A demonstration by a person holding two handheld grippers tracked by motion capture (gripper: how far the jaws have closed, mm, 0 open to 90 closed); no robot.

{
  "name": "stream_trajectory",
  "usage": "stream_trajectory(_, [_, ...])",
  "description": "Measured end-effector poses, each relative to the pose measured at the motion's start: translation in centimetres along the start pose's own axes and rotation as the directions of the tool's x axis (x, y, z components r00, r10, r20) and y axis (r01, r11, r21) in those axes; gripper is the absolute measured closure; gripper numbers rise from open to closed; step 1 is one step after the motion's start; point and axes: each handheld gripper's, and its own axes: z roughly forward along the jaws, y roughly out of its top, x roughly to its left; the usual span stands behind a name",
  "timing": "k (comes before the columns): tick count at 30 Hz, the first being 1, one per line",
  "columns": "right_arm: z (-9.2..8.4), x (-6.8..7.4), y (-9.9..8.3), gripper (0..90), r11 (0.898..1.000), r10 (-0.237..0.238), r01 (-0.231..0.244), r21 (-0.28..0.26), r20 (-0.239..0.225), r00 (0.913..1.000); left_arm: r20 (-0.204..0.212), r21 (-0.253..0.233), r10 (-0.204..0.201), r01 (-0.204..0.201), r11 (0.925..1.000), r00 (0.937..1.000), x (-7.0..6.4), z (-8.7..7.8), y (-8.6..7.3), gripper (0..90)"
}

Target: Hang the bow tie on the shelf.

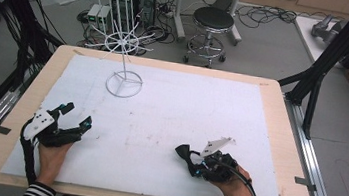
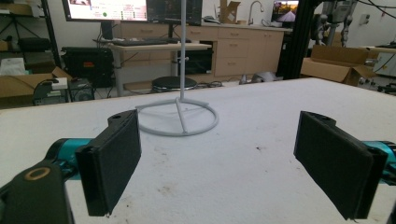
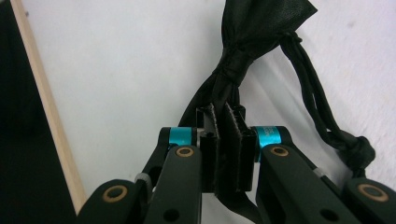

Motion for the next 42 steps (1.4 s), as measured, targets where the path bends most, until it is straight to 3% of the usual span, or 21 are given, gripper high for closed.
stream_trajectory(5, [-0.4, -0.1, 0.1, 84.5, 0.994, -0.001, 0.003, -0.108, 0.018, 0.9998, -0.001, 0.001, 0.001, -0.001, 1.0, 1.0, 0.0, 0.0, 0.0, 15.2])
stream_trajectory(10, [-0.7, -0.1, 0.7, 84.6, 0.977, 0.015, -0.005, -0.214, 0.044, 0.9989, 0.0, 0.002, 0.0, 0.0, 1.0, 1.0, 0.0, 0.0, 0.0, 15.3])
stream_trajectory(12, [-0.8, -0.1, 1.2, 84.6, 0.964, 0.028, -0.013, -0.265, 0.054, 0.9982, -0.001, 0.002, 0.003, -0.003, 1.0, 1.0, 0.0, 0.0, 0.0, 15.3])
stream_trajectory(16, [-1.0, 0.1, 2.0, 84.7, 0.935, 0.044, -0.015, -0.354, 0.076, 0.9961, -0.001, 0.002, 0.005, -0.005, 1.0, 1.0, 0.0, 0.0, 0.0, 15.3])
stream_trajectory(20, [-1.3, 0.0, 2.7, 84.7, 0.893, 0.07, -0.023, -0.449, 0.087, 0.9937, -0.001, 0.002, 0.004, -0.004, 1.0, 1.0, 0.0, 0.0, 0.0, 15.3])
stream_trajectory(21, [-1.3, 0.0, 2.7, 84.7, 0.893, 0.07, -0.023, -0.449, 0.087, 0.9937, -0.001, 0.002, 0.004, -0.004, 1.0, 1.0, 0.0, 0.0, 0.0, 15.3])
stream_trajectory(22, [-1.3, -0.1, 3.0, 84.7, 0.871, 0.085, -0.034, -0.49, 0.083, 0.9929, -0.002, 0.002, 0.004, -0.004, 1.0, 1.0, 0.0, 0.0, 0.0, 15.3])
stream_trajectory(25, [-1.1, -0.3, 3.7, 84.7, 0.84, 0.108, -0.047, -0.541, 0.081, 0.9908, -0.001, 0.002, 0.003, -0.003, 1.0, 1.0, 0.0, 0.0, 0.0, 15.3])
stream_trajectory(26, [-1.1, -0.3, 3.7, 84.7, 0.84, 0.108, -0.047, -0.541, 0.081, 0.9908, -0.001, 0.002, 0.003, -0.003, 1.0, 1.0, 0.0, 0.0, 0.0, 15.3])
stream_trajectory(27, [-1.0, -0.3, 4.2, 84.8, 0.818, 0.123, -0.057, -0.572, 0.078, 0.9893, -0.001, 0.002, 0.003, -0.003, 1.0, 1.0, 0.0, 0.0, 0.0, 15.3])
stream_trajectory(28, [-1.0, -0.3, 4.2, 84.8, 0.818, 0.123, -0.057, -0.572, 0.078, 0.9893, -0.001, 0.001, 0.003, -0.003, 1.0, 1.0, 0.0, 0.0, 0.0, 15.3])
stream_trajectory(29, [-0.9, -0.4, 4.8, 84.8, 0.798, 0.136, -0.067, -0.599, 0.071, 0.9881, -0.001, 0.002, 0.004, -0.004, 1.0, 1.0, 0.0, 0.0, 0.0, 15.3])
stream_trajectory(30, [-0.9, -0.4, 4.8, 84.8, 0.798, 0.136, -0.067, -0.599, 0.071, 0.9881, -0.001, 0.002, 0.004, -0.004, 1.0, 1.0, 0.0, 0.0, 0.0, 15.3])
stream_trajectory(31, [-0.9, -0.4, 5.1, 84.8, 0.789, 0.14, -0.068, -0.61, 0.071, 0.9875, -0.001, 0.001, 0.004, -0.004, 1.0, 1.0, 0.0, 0.0, 0.0, 15.3])
stream_trajectory(32, [-0.8, -0.5, 5.7, 84.8, 0.772, 0.143, -0.073, -0.631, 0.061, 0.9879, 0.0, 0.001, 0.004, -0.004, 1.0, 1.0, 0.0, 0.0, 0.0, 15.3])
stream_trajectory(35, [-0.8, -0.5, 6.2, 84.8, 0.765, 0.147, -0.075, -0.64, 0.061, 0.9873, 0.0, 0.001, 0.003, -0.003, 1.0, 1.0, 0.0, 0.0, 0.0, 15.3])
stream_trajectory(36, [-0.8, -0.6, 6.7, 84.8, 0.756, 0.148, -0.075, -0.65, 0.059, 0.9872, 0.0, 0.001, 0.003, -0.003, 1.0, 1.0, 0.0, 0.0, 0.0, 15.3])
stream_trajectory(37, [-0.8, -0.6, 6.7, 84.8, 0.756, 0.148, -0.075, -0.65, 0.059, 0.9872, 0.0, 0.001, 0.003, -0.003, 1.0, 1.0, 0.0, 0.0, 0.0, 15.3])
stream_trajectory(39, [-0.7, -0.7, 7.2, 84.8, 0.739, 0.16, -0.079, -0.669, 0.061, 0.9853, 0.0, 0.001, 0.003, -0.003, 1.0, 1.0, 0.0, 0.0, 0.0, 15.3])
stream_trajectory(40, [-0.7, -0.7, 7.2, 84.8, 0.739, 0.16, -0.079, -0.669, 0.061, 0.9853, 0.0, 0.001, 0.003, -0.003, 1.0, 1.0, 0.0, 0.0, 0.0, 15.3])
stream_trajectory(42, [-0.6, -1.0, 7.6, 84.8, 0.728, 0.167, -0.082, -0.68, 0.061, 0.9841, -0.001, 0.001, 0.002, -0.002, 1.0, 1.0, 0.0, 0.0, 0.0, 15.3])
